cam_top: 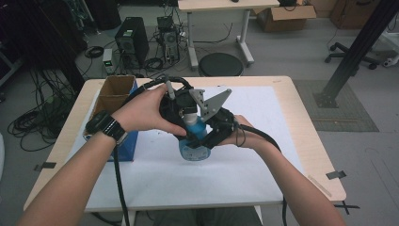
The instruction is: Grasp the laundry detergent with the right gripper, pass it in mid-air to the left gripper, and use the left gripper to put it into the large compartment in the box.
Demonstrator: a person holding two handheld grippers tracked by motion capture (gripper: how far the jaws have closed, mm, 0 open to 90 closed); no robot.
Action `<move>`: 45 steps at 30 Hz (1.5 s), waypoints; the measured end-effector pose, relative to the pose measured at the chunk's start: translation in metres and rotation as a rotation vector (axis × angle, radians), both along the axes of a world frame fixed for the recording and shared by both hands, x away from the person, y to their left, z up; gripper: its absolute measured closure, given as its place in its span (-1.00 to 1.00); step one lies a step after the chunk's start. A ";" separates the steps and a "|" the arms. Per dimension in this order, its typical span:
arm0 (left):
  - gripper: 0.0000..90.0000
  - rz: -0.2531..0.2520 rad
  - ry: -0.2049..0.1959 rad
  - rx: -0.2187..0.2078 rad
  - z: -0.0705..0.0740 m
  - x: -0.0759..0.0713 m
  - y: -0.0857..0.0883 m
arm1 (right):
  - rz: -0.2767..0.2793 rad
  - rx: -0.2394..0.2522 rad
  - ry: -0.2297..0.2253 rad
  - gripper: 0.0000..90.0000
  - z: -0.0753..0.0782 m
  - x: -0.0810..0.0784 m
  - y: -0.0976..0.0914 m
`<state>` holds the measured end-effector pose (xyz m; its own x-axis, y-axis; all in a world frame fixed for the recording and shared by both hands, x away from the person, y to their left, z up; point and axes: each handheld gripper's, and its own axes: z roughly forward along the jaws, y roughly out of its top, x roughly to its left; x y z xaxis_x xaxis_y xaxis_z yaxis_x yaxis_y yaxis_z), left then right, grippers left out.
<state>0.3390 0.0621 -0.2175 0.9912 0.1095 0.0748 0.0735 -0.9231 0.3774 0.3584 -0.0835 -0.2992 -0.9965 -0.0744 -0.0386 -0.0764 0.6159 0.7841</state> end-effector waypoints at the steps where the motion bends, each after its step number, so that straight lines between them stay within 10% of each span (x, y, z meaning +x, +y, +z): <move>1: -0.21 0.000 -0.002 0.002 0.000 0.000 0.000 | -0.001 -0.001 0.000 -0.05 0.000 0.000 0.000; 15: -0.16 0.009 0.017 0.018 0.003 0.003 -0.002 | 0.004 0.006 0.030 -0.07 -0.001 0.002 -0.001; 21: -0.16 0.055 0.032 0.070 0.005 0.006 -0.001 | -0.044 0.007 0.075 -0.73 0.000 0.010 -0.011; 27: -0.16 0.137 0.027 0.072 0.018 0.010 0.007 | -0.085 -0.100 0.084 -0.86 -0.004 0.020 -0.031; 37: -0.16 0.421 -0.018 0.066 0.062 0.023 0.034 | -0.183 -0.395 0.062 -0.86 -0.011 0.032 -0.091; 45: -0.16 0.776 -0.014 -0.011 0.104 0.034 0.076 | -0.257 -0.533 0.031 -0.83 -0.003 0.032 -0.127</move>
